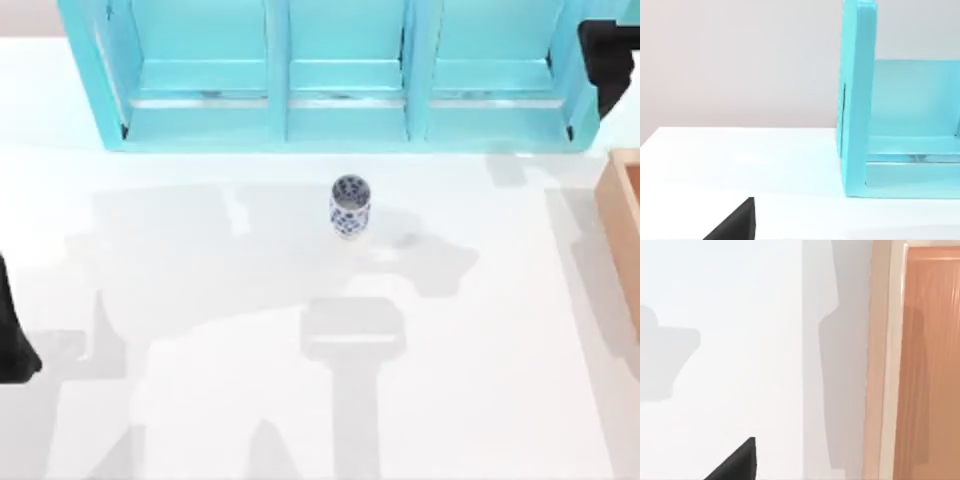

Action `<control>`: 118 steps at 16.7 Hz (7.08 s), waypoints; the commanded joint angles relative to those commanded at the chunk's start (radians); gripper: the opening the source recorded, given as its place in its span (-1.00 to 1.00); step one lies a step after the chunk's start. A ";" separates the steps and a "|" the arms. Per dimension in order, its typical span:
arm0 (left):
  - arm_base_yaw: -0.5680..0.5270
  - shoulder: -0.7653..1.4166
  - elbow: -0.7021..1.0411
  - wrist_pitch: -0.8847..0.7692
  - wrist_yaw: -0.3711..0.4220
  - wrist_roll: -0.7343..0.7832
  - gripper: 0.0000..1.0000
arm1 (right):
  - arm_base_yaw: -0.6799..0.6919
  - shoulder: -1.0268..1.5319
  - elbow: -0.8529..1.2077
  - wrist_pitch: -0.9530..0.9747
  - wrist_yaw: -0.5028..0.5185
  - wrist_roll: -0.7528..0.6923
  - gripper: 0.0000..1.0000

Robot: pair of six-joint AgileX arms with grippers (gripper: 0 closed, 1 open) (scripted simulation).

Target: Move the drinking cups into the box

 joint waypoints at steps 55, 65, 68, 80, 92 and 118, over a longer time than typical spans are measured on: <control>0.000 0.000 0.000 0.000 0.000 0.000 1.00 | 0.437 0.479 0.171 0.350 0.086 0.424 -1.00; 0.000 0.000 0.000 0.000 0.000 0.000 1.00 | 0.272 0.236 0.085 0.195 0.051 0.265 -1.00; 0.000 0.000 0.000 0.000 0.000 0.000 1.00 | 0.277 0.239 0.088 0.197 0.053 0.267 -1.00; 0.000 0.000 0.000 0.000 0.000 0.000 1.00 | -0.188 -0.152 -0.340 0.223 -0.037 -0.194 -1.00; 0.000 0.000 0.000 0.000 0.000 0.000 1.00 | -0.469 -0.399 -0.608 0.249 -0.082 -0.473 -1.00; 0.000 0.000 0.000 0.000 0.000 0.000 1.00 | -0.463 -0.356 -0.816 0.502 -0.082 -0.465 0.66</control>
